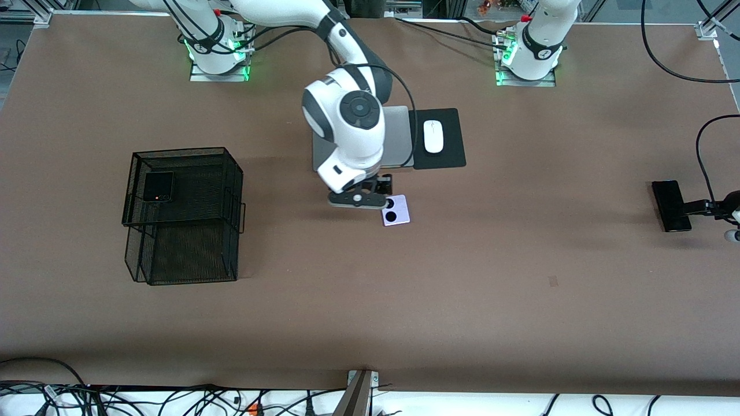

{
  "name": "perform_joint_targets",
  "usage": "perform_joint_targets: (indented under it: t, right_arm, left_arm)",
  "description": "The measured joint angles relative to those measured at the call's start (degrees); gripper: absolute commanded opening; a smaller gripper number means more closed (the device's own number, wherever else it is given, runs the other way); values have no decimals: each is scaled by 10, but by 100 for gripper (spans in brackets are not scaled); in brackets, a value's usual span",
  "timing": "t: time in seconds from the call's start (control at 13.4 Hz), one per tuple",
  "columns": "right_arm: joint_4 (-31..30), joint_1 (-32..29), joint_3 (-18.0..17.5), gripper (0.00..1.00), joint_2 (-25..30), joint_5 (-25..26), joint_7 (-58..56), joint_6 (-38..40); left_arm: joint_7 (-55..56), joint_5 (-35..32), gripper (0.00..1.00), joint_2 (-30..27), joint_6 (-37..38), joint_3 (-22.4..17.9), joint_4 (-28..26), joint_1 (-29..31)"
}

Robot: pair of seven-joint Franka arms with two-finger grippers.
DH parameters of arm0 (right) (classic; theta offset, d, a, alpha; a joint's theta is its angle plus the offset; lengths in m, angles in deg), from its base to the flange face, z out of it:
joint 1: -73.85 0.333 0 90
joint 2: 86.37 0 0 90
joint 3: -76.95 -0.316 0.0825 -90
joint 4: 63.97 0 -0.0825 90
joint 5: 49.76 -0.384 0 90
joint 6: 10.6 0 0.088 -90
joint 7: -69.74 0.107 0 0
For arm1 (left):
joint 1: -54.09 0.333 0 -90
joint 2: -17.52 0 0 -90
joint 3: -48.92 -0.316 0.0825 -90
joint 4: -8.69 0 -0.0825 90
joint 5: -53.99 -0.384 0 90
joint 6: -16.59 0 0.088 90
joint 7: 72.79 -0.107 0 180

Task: Place phones with both arms
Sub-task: 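Reach the right gripper to the lavender phone while the left gripper grasps long phone, then grasp the lavender phone with the right gripper while the left gripper lifts long phone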

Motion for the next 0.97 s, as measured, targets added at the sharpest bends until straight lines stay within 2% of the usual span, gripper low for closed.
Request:
perform_joint_targets:
  t: [0.3, 0.97]
  right_arm:
    - [2, 3, -36, 100, -23, 0, -28, -67]
    - [3, 13, -42, 100, -90, 0, -68, -148]
  left_arm:
    - [-1, 0, 100, 47, -55, 1, -6, 24]
    - [40, 0, 100, 65, -52, 4, -9, 31]
